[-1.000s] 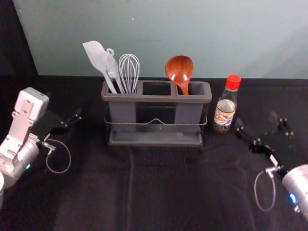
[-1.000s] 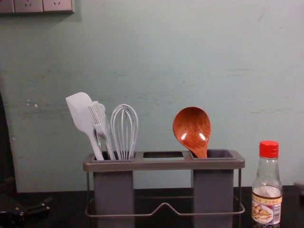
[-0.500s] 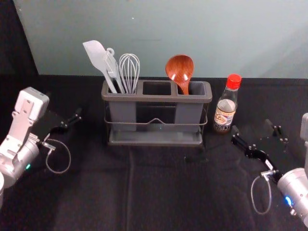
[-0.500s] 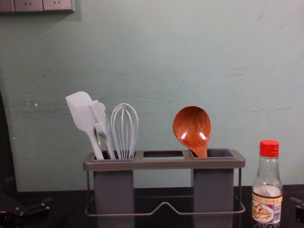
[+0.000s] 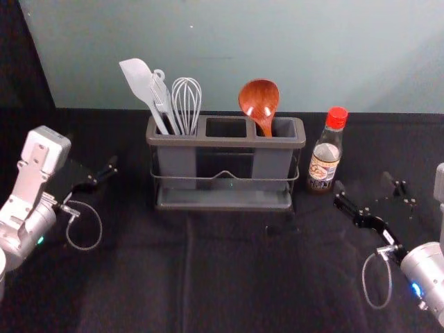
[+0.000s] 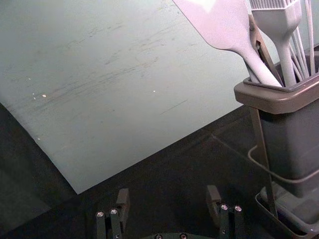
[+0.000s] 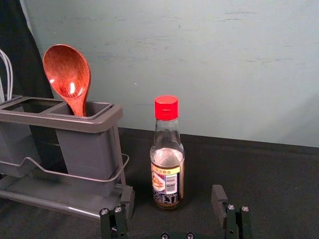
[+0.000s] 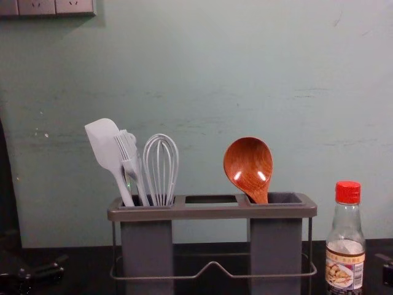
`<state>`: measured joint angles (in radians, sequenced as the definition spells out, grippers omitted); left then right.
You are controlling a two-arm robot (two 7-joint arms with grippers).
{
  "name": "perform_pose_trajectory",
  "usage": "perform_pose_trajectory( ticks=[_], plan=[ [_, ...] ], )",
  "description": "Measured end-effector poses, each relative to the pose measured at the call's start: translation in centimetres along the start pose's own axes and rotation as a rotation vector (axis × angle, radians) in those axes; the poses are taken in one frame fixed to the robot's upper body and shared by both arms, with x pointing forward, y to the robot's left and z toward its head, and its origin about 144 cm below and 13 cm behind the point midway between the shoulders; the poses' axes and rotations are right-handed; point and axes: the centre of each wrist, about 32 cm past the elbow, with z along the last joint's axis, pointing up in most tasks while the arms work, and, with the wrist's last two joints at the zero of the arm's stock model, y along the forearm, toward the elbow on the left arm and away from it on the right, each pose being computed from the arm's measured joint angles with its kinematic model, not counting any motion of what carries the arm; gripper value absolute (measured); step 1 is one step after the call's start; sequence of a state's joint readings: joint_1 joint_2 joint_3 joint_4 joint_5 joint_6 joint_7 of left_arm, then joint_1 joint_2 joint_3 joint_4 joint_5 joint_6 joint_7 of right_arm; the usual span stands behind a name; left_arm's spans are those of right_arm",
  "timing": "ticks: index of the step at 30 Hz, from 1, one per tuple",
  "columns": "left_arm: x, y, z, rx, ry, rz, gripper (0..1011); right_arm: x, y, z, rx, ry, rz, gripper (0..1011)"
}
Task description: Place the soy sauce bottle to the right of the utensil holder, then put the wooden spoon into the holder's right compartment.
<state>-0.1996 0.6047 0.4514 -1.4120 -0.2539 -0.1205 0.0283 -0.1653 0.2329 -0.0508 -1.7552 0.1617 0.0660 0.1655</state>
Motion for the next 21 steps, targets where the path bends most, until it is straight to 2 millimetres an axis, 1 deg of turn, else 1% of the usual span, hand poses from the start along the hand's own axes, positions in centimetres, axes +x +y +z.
perform_pose_trajectory(
  ticks=[21],
  plan=[
    [0.00, 0.00, 0.00, 0.000, 0.000, 0.000, 1005, -0.01, -0.02, 0.04, 0.002, 0.000, 0.000, 1003]
  ],
)
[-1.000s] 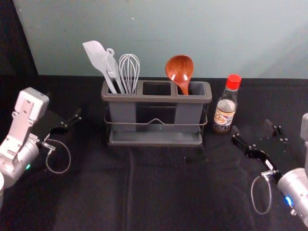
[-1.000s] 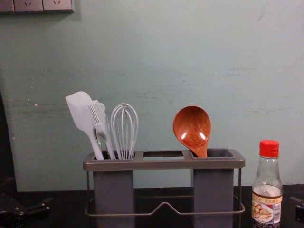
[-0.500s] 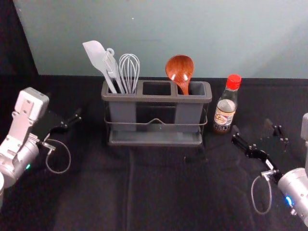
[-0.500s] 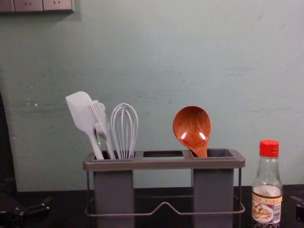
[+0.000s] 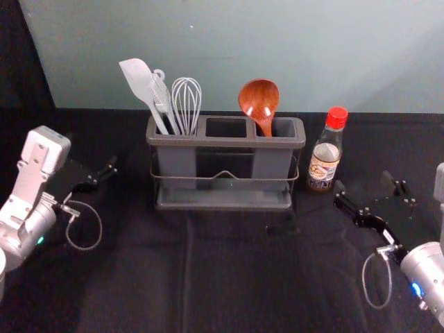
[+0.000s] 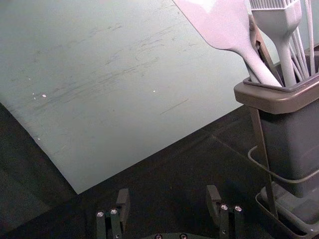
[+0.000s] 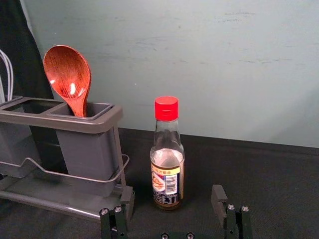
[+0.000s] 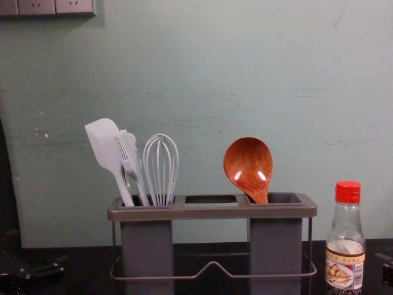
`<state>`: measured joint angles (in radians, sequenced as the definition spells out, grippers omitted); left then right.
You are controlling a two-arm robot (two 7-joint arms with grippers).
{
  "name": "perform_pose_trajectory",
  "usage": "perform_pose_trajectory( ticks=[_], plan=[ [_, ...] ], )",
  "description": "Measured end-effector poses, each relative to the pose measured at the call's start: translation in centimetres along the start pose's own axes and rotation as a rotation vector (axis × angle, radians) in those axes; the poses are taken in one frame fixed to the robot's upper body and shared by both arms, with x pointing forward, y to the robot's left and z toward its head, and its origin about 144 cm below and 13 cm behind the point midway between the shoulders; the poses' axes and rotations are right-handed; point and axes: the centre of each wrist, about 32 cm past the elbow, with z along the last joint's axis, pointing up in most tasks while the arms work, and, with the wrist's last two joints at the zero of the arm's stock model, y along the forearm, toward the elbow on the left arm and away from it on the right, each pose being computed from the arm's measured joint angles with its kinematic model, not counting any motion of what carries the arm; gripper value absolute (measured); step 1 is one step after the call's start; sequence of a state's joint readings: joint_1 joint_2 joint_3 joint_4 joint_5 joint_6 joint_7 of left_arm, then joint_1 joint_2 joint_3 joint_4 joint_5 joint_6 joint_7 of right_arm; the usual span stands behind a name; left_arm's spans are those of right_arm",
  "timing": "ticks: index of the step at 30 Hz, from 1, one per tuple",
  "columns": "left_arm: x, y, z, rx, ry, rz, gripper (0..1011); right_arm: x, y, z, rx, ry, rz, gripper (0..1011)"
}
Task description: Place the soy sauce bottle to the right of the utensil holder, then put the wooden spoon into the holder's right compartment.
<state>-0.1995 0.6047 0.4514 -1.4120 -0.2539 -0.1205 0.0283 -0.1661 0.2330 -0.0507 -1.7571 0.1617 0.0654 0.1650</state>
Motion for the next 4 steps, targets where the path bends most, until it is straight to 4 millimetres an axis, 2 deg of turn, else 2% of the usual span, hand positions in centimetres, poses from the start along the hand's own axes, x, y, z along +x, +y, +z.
perform_pose_trajectory(
  ticks=[4],
  plan=[
    [0.00, 0.00, 0.00, 0.000, 0.000, 0.000, 1005, 0.00, 0.00, 0.00, 0.000, 0.000, 0.000, 1003]
  ],
)
